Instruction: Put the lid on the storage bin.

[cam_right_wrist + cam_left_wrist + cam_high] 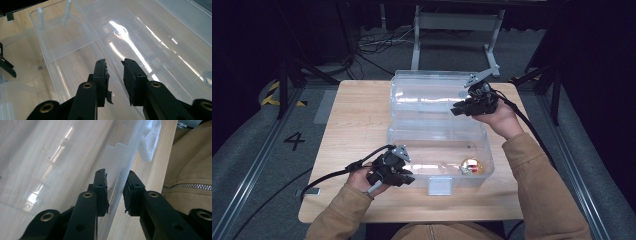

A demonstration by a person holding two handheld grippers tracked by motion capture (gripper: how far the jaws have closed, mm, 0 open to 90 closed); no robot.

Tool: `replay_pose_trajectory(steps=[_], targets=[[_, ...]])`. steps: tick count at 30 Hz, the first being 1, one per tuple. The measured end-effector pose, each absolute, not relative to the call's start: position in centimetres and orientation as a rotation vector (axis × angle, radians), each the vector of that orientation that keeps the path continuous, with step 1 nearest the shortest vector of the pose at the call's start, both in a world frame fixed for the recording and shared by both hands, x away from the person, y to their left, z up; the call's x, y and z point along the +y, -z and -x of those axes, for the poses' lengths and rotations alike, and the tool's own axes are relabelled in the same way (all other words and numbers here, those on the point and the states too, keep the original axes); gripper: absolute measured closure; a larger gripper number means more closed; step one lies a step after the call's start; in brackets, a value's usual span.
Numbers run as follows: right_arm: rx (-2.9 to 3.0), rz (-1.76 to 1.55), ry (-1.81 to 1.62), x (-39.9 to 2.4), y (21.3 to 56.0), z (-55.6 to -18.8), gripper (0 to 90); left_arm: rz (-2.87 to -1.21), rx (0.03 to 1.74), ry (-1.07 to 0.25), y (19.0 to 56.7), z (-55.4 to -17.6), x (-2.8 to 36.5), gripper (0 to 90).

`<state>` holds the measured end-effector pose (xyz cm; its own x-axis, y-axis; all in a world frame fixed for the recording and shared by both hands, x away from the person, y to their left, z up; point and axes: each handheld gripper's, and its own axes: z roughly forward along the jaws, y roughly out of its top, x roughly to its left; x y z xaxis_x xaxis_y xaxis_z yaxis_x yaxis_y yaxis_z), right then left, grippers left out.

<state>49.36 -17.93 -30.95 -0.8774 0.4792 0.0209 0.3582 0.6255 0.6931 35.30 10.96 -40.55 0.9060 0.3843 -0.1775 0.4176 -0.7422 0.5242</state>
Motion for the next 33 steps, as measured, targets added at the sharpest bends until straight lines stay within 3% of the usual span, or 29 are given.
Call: replay_pose_trajectory(steps=[33], targets=[[2.691,-0.594,-1.095,-18.5,30.1,-45.6,75.8,-2.497,0.589,0.092,40.8,-35.4,10.8,73.9]])
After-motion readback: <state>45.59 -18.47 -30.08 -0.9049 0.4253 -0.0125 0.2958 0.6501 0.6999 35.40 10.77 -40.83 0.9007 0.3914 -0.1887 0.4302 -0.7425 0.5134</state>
